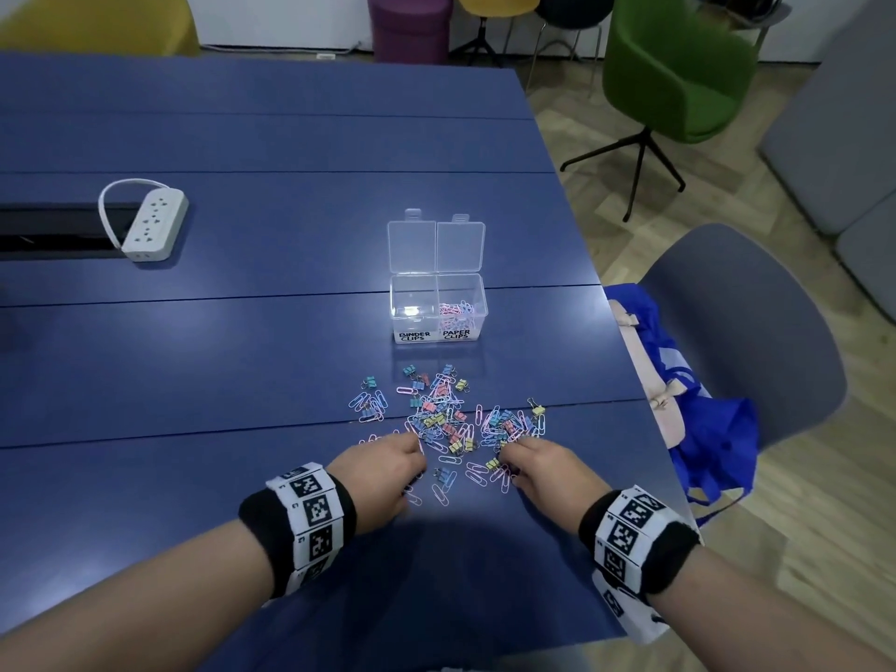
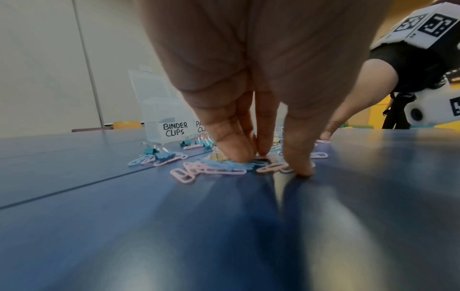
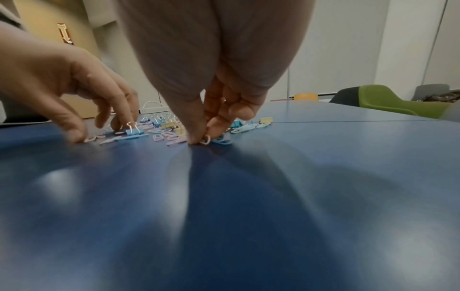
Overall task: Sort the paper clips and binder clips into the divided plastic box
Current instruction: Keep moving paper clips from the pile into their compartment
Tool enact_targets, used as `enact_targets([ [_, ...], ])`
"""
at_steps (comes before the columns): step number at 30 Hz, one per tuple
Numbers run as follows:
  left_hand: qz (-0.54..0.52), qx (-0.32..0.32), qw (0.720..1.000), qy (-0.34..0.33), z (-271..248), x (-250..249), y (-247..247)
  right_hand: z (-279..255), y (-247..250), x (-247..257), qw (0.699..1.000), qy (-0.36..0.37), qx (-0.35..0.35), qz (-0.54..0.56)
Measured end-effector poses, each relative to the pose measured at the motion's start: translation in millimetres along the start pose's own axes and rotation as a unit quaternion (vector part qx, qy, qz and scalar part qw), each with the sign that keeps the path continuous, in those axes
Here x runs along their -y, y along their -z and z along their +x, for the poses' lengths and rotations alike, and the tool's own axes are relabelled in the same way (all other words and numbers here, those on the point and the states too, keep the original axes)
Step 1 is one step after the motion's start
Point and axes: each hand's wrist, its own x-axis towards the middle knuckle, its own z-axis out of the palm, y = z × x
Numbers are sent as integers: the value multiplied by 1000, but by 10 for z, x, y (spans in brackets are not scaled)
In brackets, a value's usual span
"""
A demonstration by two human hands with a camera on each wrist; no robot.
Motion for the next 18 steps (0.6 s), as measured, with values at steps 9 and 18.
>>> enact_targets([
  [9, 27, -19, 999, 8, 136, 53, -16, 29, 48, 19, 998, 30, 20, -54],
  [18, -13, -11, 1000, 7, 135, 37, -60, 47, 1, 85, 996, 50, 54, -44],
])
